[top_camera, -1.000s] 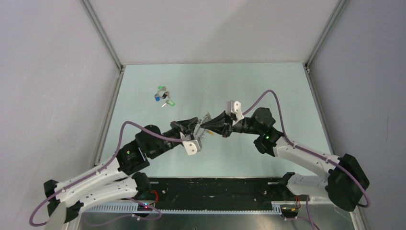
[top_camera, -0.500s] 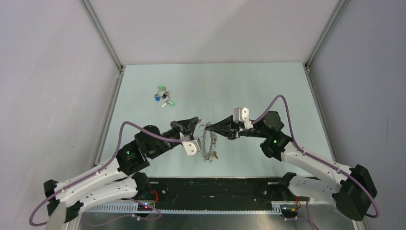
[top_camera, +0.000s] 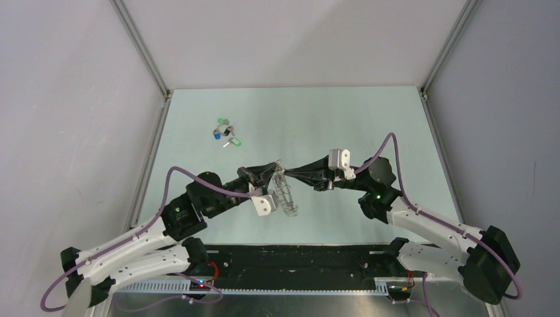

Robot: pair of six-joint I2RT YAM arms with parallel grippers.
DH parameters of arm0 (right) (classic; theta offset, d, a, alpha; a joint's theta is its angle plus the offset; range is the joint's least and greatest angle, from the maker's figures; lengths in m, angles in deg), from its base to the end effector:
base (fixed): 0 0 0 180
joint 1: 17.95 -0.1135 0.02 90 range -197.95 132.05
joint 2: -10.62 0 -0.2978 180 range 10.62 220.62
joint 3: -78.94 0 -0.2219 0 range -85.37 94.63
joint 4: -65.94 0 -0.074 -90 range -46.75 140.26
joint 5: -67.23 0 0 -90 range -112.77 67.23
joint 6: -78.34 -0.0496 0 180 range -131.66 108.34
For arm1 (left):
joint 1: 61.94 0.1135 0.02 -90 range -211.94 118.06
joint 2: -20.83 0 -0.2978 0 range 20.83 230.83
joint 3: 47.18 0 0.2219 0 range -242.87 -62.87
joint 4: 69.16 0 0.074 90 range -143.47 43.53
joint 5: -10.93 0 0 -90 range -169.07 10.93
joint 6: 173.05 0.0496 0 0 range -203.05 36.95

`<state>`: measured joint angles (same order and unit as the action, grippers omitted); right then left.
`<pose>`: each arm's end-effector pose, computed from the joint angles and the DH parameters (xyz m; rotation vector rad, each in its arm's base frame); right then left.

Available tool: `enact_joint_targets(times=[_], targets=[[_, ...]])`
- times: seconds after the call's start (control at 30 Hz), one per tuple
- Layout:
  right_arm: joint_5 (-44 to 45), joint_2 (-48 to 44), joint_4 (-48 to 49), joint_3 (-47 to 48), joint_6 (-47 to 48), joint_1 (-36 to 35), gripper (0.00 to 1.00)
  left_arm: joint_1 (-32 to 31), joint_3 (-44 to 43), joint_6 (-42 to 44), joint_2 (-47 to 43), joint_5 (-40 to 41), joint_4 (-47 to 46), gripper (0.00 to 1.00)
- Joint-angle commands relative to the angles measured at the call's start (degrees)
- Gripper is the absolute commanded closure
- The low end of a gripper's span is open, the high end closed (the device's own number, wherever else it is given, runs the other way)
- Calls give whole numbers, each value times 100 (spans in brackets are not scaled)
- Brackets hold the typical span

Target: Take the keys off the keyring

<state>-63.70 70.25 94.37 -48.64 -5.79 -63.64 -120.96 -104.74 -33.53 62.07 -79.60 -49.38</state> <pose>0.1119 0.1612 0.3829 -1.1088 0.7944 1.0160 0.0678 -0.1137 0.3647 1.3297 0.9478 -0.1348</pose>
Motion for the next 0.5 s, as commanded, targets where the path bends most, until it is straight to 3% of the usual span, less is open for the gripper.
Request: enact_joint_targets(times=[0.0,0.33,0.47], targets=[[82,3,975,57,-243,-43,100,-20,-144,-83,40,-121,-191,100],[416,47,1068,57,-535,-30,99,-13,-142,-75,12,-132,-184,100],[123,-61,440,61,-630,-28,76,-18,-211,-82,-20,260,-197,100]])
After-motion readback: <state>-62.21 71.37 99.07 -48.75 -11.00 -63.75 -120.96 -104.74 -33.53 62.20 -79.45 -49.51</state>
